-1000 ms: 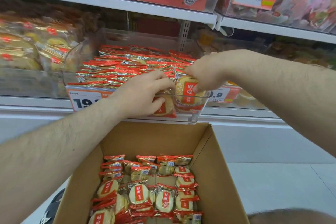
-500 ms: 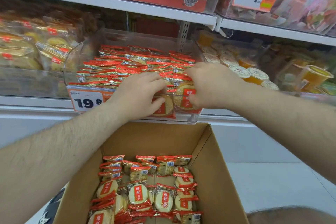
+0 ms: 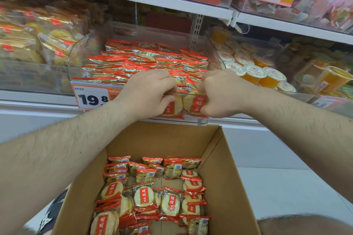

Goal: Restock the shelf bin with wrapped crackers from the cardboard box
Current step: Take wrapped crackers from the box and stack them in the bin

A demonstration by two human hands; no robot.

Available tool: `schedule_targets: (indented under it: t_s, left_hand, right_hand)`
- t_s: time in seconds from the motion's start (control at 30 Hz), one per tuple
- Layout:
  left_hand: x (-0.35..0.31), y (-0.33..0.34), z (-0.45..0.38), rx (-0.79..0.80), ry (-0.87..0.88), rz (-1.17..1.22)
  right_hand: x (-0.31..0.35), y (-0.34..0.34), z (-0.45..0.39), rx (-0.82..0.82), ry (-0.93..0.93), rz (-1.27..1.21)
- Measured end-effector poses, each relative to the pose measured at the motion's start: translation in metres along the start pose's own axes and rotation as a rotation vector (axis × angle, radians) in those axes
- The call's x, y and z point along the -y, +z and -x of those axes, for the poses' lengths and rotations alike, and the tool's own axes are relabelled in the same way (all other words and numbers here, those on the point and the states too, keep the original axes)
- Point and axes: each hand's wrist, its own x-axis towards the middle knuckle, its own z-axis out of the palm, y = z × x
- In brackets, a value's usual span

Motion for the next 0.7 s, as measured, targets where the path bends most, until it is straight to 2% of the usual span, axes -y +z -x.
schedule_targets:
  t_s: [0.13, 0.33, 0.5, 0.7]
  left_hand:
    - [-0.001, 0.0, 0.0, -0.001, -0.014, -0.003]
    - [-0.001, 0.002, -0.001, 0.006, -0.023, -0.009]
    - [-0.002, 0.0, -0.001, 0.016, -0.023, -0.015]
    - [-0.003, -0.002, -0.002, 0.029, -0.045, 0.002]
  right_hand:
    - [0.001, -0.01, -0.006, 0.083, -0.007, -0.057]
    - [0.011, -0.012, -0.01, 0.106, 0.003, -0.087]
    - [0.006, -0.004, -0.007, 0.141, 0.075, -0.309]
    - [0.019, 0.003, 0.001, 0.014, 0.129, -0.208]
